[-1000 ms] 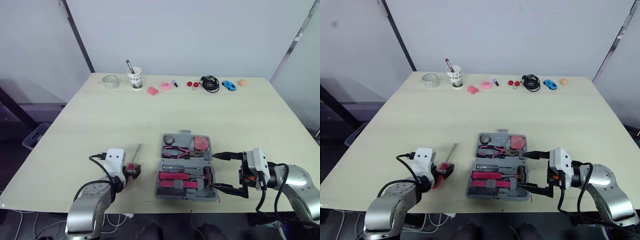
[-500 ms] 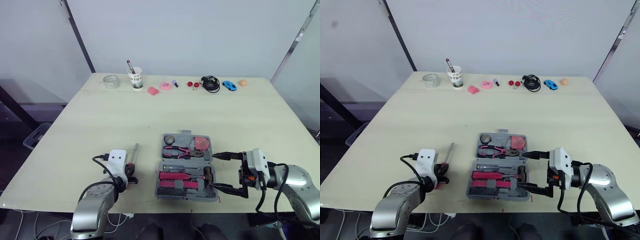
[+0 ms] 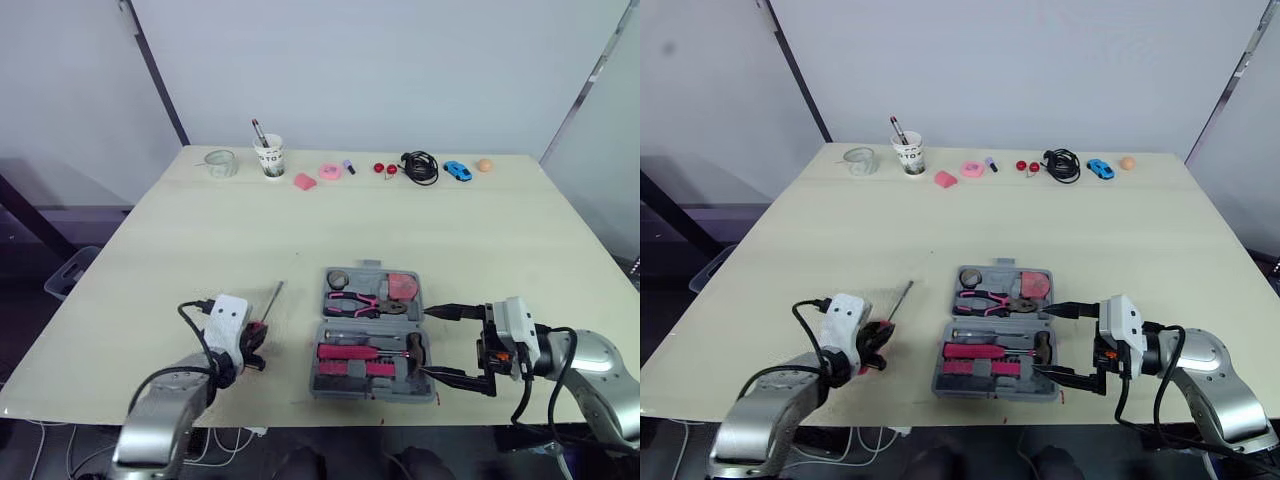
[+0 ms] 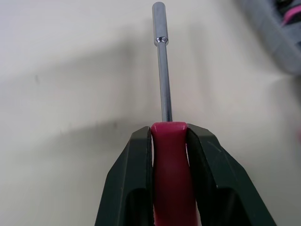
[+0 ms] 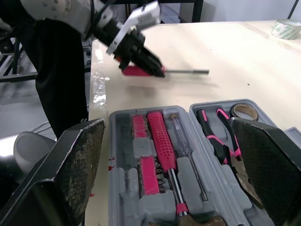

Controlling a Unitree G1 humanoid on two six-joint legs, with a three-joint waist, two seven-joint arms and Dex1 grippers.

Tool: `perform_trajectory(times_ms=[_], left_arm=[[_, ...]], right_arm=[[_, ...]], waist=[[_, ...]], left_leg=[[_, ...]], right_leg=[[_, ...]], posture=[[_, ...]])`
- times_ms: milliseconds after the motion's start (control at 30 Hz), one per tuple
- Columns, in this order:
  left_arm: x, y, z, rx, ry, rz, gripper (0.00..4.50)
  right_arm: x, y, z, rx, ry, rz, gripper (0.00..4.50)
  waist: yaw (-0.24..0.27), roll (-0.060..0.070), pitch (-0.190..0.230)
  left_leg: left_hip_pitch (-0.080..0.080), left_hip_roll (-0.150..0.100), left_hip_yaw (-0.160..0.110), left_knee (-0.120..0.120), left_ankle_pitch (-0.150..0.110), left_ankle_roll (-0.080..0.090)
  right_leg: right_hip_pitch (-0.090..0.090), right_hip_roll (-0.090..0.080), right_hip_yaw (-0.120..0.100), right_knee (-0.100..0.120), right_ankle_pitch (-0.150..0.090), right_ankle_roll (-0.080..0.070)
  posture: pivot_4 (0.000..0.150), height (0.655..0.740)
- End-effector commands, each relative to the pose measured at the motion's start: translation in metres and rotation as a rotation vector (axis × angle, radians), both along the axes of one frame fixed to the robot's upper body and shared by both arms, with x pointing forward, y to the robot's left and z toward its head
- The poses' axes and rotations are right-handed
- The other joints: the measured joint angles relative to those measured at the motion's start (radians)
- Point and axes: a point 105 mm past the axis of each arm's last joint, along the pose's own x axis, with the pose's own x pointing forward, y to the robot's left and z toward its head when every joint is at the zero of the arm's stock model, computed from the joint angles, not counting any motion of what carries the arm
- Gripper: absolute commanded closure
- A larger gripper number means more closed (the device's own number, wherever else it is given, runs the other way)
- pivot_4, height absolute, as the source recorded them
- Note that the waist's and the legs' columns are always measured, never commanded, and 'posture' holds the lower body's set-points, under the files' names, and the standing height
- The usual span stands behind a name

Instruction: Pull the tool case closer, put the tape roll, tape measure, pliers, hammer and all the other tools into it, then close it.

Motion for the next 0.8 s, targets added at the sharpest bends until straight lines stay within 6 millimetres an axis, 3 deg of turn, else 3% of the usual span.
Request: perform_trajectory(times_ms=[33, 200, 500, 800], left_arm=[[0.003, -0.019, 0.032, -0.003, -0.075, -0.191, 3.93], [-0.003, -0.045, 0.047, 0.061, -0.044, -0.487, 3.93], [-0.022, -0.099, 0.041, 0.151, 0.089, -1.008, 3.93], [-0.026, -0.123, 0.019, 0.247, 0.203, -1.197, 3.93]], right_arm=[[-0.004, -0.004, 0.009, 0.011, -0.028, 0.000, 0.00], [-0.006, -0.011, 0.007, 0.007, -0.019, -0.027, 0.00], [-0.011, -0.025, -0.001, -0.026, -0.014, -0.109, 0.00], [-0.016, -0.039, -0.006, -0.048, 0.002, -0.136, 0.00]], waist=[[0.003, 0.000, 0.000], [0.004, 0.001, 0.001], [0.006, 0.002, 0.001], [0.009, 0.002, 0.002]], left_leg=[[0.000, 0.000, 0.000, 0.000, 0.000, 0.000], [-0.001, 0.000, 0.000, 0.000, 0.000, 0.000], [-0.001, 0.000, 0.003, 0.000, 0.000, 0.000], [-0.001, 0.000, 0.006, 0.000, 0.000, 0.000]], right_leg=[[0.000, 0.000, 0.000, 0.000, 0.000, 0.000], [0.000, 0.000, -0.001, -0.001, 0.000, 0.000], [0.000, 0.001, 0.000, -0.001, 0.000, 0.000], [0.000, 0.002, 0.001, -0.002, 0.000, 0.002]], posture=[[0.150, 0.7400], [0.150, 0.7400], [0.150, 0.7400], [0.150, 0.7400]])
